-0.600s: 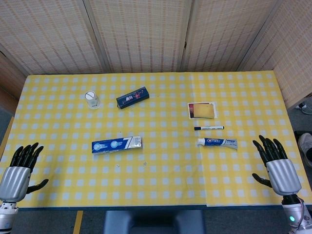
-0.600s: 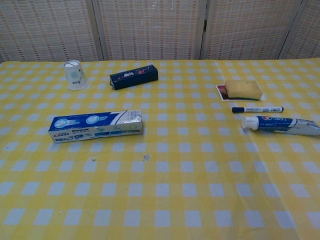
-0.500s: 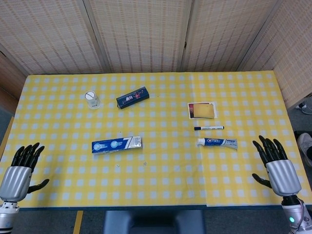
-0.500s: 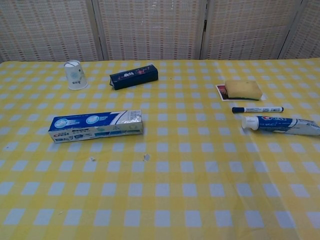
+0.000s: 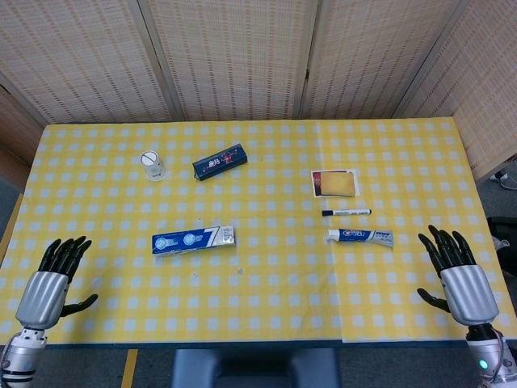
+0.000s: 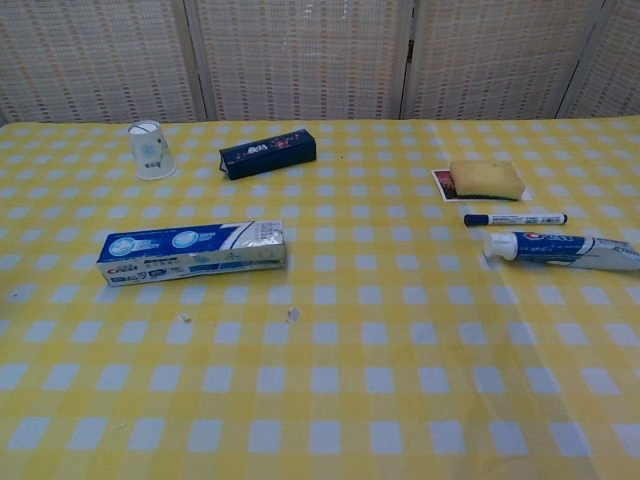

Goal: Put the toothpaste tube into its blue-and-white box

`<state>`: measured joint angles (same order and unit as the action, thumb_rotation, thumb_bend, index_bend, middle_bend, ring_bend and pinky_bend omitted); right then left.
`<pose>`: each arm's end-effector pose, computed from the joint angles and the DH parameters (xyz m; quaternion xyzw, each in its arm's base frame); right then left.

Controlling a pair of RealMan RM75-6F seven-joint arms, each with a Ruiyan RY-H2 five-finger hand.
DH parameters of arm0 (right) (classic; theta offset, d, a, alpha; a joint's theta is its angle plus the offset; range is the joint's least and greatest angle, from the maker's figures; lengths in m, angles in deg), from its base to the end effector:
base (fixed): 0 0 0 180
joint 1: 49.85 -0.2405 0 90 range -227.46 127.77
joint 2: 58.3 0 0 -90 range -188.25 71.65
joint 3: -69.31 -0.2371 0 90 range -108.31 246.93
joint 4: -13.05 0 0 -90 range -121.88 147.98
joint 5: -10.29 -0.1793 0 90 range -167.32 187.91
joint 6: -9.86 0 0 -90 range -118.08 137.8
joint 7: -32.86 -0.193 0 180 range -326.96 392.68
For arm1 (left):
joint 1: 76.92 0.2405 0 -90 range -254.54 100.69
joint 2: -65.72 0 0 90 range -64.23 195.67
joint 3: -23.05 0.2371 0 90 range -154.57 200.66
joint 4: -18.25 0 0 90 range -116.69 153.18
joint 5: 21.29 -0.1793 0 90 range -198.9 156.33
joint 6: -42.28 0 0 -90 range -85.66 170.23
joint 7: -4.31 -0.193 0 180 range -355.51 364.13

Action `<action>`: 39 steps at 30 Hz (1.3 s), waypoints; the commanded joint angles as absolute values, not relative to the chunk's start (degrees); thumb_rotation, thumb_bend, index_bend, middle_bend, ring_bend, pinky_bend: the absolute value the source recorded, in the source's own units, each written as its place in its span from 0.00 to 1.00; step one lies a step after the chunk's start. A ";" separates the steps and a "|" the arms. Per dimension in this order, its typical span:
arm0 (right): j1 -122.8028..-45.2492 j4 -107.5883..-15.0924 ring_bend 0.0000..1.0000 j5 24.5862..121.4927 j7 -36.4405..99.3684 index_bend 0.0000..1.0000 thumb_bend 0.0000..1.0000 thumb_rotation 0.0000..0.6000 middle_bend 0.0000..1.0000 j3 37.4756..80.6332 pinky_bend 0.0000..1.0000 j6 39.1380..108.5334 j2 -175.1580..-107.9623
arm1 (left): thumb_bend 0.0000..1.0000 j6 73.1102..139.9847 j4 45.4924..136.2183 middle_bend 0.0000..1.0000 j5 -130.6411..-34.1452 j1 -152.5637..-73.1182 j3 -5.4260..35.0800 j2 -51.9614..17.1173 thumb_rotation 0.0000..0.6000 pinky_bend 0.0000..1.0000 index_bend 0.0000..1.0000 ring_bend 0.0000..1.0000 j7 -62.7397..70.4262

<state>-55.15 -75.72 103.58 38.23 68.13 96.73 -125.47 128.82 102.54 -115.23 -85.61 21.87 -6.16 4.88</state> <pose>-0.2649 -0.2217 0.1583 0.6497 -0.3241 0.3845 0.5701 -0.2562 0.2375 0.1380 -0.6456 -0.3390 -0.4303 0.5321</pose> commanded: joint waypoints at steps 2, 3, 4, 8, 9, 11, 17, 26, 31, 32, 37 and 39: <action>-55.88 -74.99 0.00 103.34 38.84 0.00 0.14 1.00 0.00 67.77 0.00 95.73 -126.45 | 0.17 124.98 103.56 0.15 -115.22 -88.79 20.82 -7.34 1.00 0.12 0.05 0.13 3.21; -56.08 -74.82 0.00 103.11 38.99 0.00 0.14 1.00 0.00 67.73 0.00 95.29 -126.66 | 0.19 123.64 103.81 0.16 -115.11 -89.84 20.53 -7.82 1.00 0.14 0.06 0.14 3.21; -56.21 -74.71 0.00 102.93 39.08 0.00 0.14 1.00 0.00 67.69 0.00 94.98 -126.78 | 0.20 122.43 103.98 0.17 -114.85 -90.62 20.35 -8.17 1.00 0.15 0.07 0.15 3.18; -56.56 -73.94 0.00 102.37 39.13 0.00 0.14 1.00 0.00 67.36 0.00 94.52 -127.17 | 0.23 116.40 103.44 0.19 -113.11 -94.61 19.28 -10.49 1.00 0.16 0.11 0.16 3.38; -56.55 -73.80 0.00 102.26 39.08 0.00 0.14 1.00 0.00 67.31 0.00 94.56 -127.23 | 0.24 115.18 103.01 0.19 -112.64 -95.46 19.00 -11.19 1.00 0.16 0.13 0.17 3.76; -56.53 -73.56 0.00 102.15 38.84 0.00 0.14 1.00 0.00 67.24 0.00 94.69 -127.30 | 0.25 112.84 102.13 0.19 -111.68 -97.10 18.46 -12.60 1.00 0.16 0.15 0.17 4.67; -56.23 -73.22 0.00 101.94 37.97 0.00 0.14 1.00 0.00 67.39 0.00 95.04 -127.01 | 0.26 106.01 99.16 0.19 -110.20 -102.39 17.64 -16.55 1.00 0.16 0.15 0.17 9.05; -56.44 -72.38 0.00 102.24 36.40 0.00 0.14 1.00 0.00 67.38 0.00 95.22 -126.96 | 0.29 101.36 95.71 0.23 -107.42 -107.11 16.26 -21.63 1.00 0.16 0.15 0.18 9.62; -56.80 -72.07 0.00 102.39 35.81 0.00 0.14 1.00 0.00 67.51 0.00 94.71 -127.03 | 0.31 99.47 92.56 0.23 -105.47 -109.09 15.42 -24.95 1.00 0.16 0.15 0.19 9.15; -56.84 -72.06 0.00 102.40 35.73 0.00 0.14 1.00 0.00 67.52 0.00 94.66 -127.02 | 0.32 99.16 91.98 0.23 -105.16 -109.44 15.28 -25.45 1.00 0.16 0.15 0.19 9.27; -57.06 -71.89 0.00 101.97 35.00 0.00 0.14 1.00 0.00 67.53 0.00 94.07 -126.85 | 0.34 98.65 88.17 0.25 -104.18 -110.74 14.93 -27.58 1.00 0.17 0.17 0.21 9.70; -57.13 -71.78 0.00 101.82 34.90 0.00 0.14 1.00 0.00 67.59 0.00 93.80 -126.82 | 0.34 98.34 86.67 0.25 -103.53 -111.24 14.62 -28.40 1.00 0.17 0.17 0.21 10.03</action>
<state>-57.11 -71.80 101.84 34.92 67.57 93.81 -126.83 98.65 87.50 -104.07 -110.77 14.90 -27.74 9.75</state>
